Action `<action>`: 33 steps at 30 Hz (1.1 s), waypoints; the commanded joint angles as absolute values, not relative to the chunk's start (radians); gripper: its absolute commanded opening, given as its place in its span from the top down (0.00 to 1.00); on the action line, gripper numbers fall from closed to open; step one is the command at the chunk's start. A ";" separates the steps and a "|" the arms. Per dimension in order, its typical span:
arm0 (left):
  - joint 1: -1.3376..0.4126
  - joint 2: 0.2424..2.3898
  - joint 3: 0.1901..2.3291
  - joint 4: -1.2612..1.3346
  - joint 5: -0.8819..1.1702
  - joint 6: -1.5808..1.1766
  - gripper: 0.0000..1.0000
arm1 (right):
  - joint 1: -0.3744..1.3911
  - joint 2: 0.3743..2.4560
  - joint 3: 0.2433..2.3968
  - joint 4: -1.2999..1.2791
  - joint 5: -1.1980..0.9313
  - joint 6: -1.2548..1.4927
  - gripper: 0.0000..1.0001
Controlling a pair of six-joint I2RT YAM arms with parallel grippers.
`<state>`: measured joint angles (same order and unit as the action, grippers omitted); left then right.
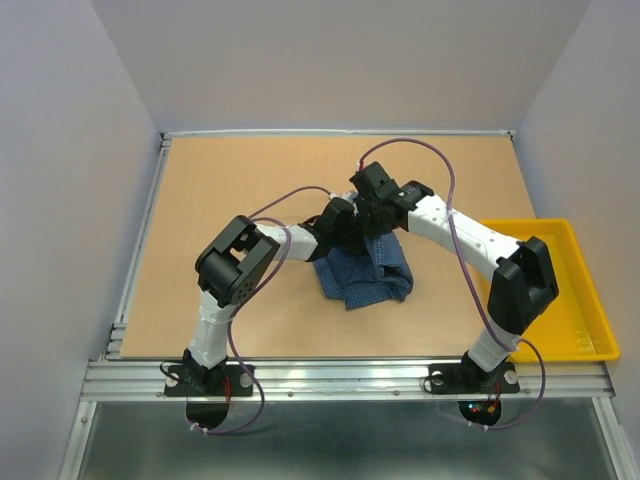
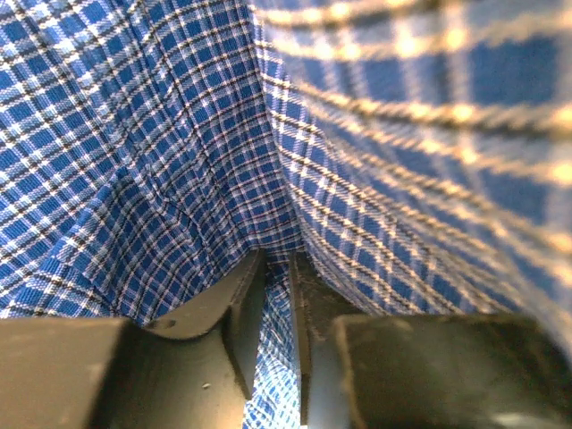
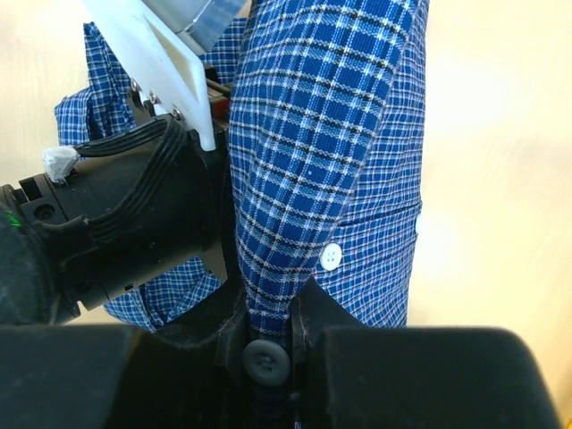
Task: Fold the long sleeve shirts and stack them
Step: Fold the shirt
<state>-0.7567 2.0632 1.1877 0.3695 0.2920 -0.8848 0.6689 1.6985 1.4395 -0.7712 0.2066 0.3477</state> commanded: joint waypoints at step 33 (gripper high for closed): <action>-0.689 1.538 0.744 0.101 -0.040 -0.923 0.64 | 0.739 1.667 1.397 -0.752 0.279 0.327 0.99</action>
